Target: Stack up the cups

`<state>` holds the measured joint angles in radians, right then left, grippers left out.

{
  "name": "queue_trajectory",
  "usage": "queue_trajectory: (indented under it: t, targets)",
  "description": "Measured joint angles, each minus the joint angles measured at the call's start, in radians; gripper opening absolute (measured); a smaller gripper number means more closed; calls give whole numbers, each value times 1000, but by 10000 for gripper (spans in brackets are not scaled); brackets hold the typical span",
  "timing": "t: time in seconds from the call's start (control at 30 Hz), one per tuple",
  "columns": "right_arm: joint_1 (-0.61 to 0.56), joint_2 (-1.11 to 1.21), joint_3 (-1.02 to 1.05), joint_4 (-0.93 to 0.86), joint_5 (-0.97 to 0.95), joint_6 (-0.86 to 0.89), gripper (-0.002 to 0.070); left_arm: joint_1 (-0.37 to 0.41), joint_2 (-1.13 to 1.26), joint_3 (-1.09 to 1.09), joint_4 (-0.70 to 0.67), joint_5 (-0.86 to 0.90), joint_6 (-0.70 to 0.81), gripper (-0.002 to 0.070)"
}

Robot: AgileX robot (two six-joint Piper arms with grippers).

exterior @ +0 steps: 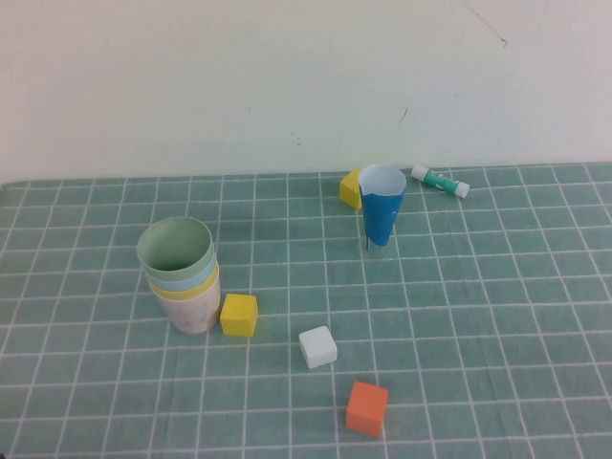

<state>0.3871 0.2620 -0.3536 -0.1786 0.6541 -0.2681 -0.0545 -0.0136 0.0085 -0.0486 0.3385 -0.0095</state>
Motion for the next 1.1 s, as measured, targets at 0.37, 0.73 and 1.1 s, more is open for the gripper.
queue_trajectory:
  t: [0.37, 0.73, 1.1]
  targets:
    - [-390, -237, 359, -12, -426, -7, -2, 0, 0, 0, 0, 0, -2, -3]
    - [-444, -275, 374, -13, -286, -9, -2, 0, 0, 0, 0, 0, -2, -3]
    - [-444, -275, 374, 75, -298, 96, -2, 0, 0, 0, 0, 0, -2, -3]
